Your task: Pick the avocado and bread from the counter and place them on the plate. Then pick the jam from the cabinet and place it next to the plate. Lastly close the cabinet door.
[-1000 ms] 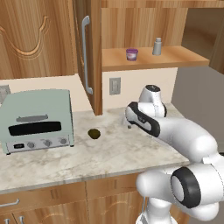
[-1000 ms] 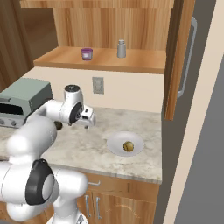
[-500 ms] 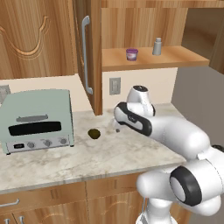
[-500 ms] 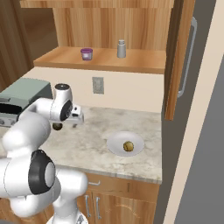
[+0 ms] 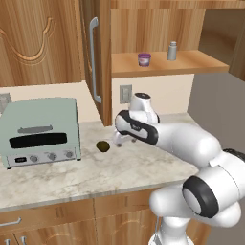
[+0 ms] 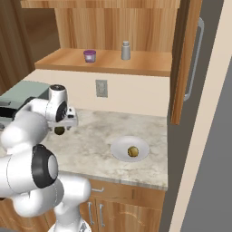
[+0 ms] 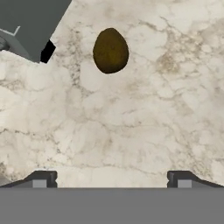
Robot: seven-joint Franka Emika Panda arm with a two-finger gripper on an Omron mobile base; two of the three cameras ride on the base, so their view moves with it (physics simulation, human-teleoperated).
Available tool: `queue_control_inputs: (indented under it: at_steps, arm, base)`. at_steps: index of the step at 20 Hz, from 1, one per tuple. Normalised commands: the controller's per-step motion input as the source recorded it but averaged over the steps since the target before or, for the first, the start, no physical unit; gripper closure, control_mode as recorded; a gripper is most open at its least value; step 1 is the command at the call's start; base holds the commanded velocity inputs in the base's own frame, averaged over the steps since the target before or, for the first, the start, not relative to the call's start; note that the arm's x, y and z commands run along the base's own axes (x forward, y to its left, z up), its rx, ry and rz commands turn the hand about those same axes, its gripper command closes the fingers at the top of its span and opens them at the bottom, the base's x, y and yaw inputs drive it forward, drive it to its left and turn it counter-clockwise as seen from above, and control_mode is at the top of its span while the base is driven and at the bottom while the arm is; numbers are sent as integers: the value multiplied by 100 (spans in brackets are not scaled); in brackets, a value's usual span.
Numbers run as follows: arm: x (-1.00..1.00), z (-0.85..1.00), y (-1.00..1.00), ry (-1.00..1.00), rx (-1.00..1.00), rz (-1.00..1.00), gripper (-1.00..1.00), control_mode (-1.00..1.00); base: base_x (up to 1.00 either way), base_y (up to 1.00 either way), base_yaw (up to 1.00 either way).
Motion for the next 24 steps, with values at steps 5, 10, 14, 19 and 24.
queue_control_inputs:
  at_steps: [5, 10, 14, 19, 24]
  arm:
    - [13, 0, 33, 0, 0, 10, -100, -100]
    - [21, -1, 28, 1, 0, 4, -100, -100]
    - [19, -5, 21, 1, 0, 2, -100, -100]
    - [23, -7, 15, 0, 0, 1, -100, -100]
    - [28, -16, 11, 4, 0, 0, -100, -100]
  base:
    - [0, 0, 0]
    - [0, 0, 0]
    - [0, 0, 0]
    - [0, 0, 0]
    - [0, 0, 0]
